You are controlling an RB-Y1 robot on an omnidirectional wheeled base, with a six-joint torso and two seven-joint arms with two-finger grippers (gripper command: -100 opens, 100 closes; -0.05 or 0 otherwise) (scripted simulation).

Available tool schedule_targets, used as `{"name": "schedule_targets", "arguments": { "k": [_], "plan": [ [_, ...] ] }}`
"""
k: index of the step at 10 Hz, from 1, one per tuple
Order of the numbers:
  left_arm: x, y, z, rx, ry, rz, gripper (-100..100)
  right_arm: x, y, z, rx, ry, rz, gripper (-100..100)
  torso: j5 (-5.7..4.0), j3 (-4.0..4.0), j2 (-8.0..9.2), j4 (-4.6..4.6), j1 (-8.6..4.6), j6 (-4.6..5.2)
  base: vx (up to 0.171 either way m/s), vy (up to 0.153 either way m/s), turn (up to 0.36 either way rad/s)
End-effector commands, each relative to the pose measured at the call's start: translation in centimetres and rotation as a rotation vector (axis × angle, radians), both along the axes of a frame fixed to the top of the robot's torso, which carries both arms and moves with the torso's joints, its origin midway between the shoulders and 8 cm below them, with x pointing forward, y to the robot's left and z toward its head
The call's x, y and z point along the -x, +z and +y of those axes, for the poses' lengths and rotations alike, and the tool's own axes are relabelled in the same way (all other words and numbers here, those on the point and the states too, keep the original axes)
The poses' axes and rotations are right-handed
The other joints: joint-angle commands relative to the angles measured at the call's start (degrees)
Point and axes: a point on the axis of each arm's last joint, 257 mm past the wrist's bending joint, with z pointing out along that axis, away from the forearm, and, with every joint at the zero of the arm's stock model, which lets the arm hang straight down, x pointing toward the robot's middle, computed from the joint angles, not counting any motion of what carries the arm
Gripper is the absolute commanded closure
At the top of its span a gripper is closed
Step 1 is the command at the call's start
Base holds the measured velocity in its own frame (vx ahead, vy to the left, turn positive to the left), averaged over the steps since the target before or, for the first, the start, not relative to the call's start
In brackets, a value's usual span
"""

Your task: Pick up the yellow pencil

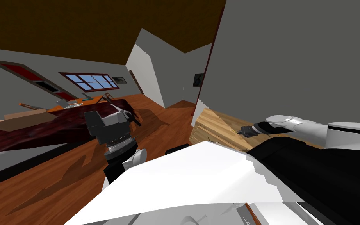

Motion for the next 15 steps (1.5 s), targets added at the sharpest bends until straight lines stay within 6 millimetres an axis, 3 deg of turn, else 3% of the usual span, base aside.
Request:
{"name": "schedule_targets", "arguments": {
  "k": [1, 2, 3, 5, 6, 8, 10, 12, 14, 15],
  "plan": [
    [0.0, 0.0, 0.0, 0.0, 0.0, 0.0, 0, -0.9, 0.0, 0.5, 0.004, 0.021, -0.004, 100, 0.0, 0.0, 0.0, 0.0, 0.0, 0.0, 0.019, -0.033, -0.122],
    [0.0, 0.0, 0.0, 0.0, 0.0, 0.0, 0, -1.4, -0.2, 1.2, -0.009, 0.037, -0.006, 100, -0.08, 0.0, 0.0, 0.0, -0.04, -0.12, 0.004, -0.02, 0.014],
    [0.0, 0.0, 0.0, 0.0, 0.0, 0.0, 0, -1.4, 0.9, 0.2, 0.03, 0.018, -0.001, 100, -0.09, 0.0, 0.0, 0.01, 0.0, -0.19, 0.016, -0.034, -0.119],
    [0.0, 0.0, 0.0, 0.0, 0.0, 0.0, 0, -2.6, 0.2, 2.1, -0.004, 0.062, -0.009, 100, -0.08, 0.01, 0.02, 0.0, -0.06, -0.12, 0.014, -0.029, -0.058],
    [0.0, 0.0, 0.0, 0.0, 0.0, 0.0, 0, -2.5, 1.2, 1.1, 0.033, 0.039, -0.002, 100, -0.1, 0.0, 0.0, 0.0, 0.0, -0.22, 0.02, -0.035, -0.119],
    [0.0, 0.0, 0.0, 0.0, 0.0, 0.0, 0, -3.5, 0.4, 3.4, -0.005, 0.082, -0.008, 100, -0.09, 0.0, 0.0, 0.0, -0.06, -0.16, 0.015, -0.028, -0.052],
    [0.0, 0.0, 0.0, 0.0, 0.0, 0.0, 0, -3.6, 0.9, 3.2, 0.013, 0.068, 0.003, 100, -0.08, 0.0, 0.01, 0.0, 0.09, -0.25, 0.01, -0.009, -0.062],
    [0.0, 0.0, 0.0, 0.0, 0.0, 0.0, 0, -4.5, 0.1, 5.5, -0.025, 0.109, -0.003, 100, -0.08, 0.01, 0.02, 0.0, -0.01, -0.18, 0.013, -0.026, -0.06],
    [0.0, 0.0, 0.0, 0.0, 0.0, 0.0, 0, -4.4, 0.5, 5.5, -0.008, 0.091, 0.009, 100, -0.07, 0.01, 0.02, 0.01, 0.06, -0.26, 0.007, -0.022, -0.066],
    [0.0, 0.0, 0.0, 0.0, 0.0, 0.0, 0, -4.8, 0.1, 6.7, -0.029, 0.11, 0.007, 100, -0.04, 0.02, 0.05, 0.0, -0.04, -0.12, 0.02, -0.038, -0.101]
  ]
}}
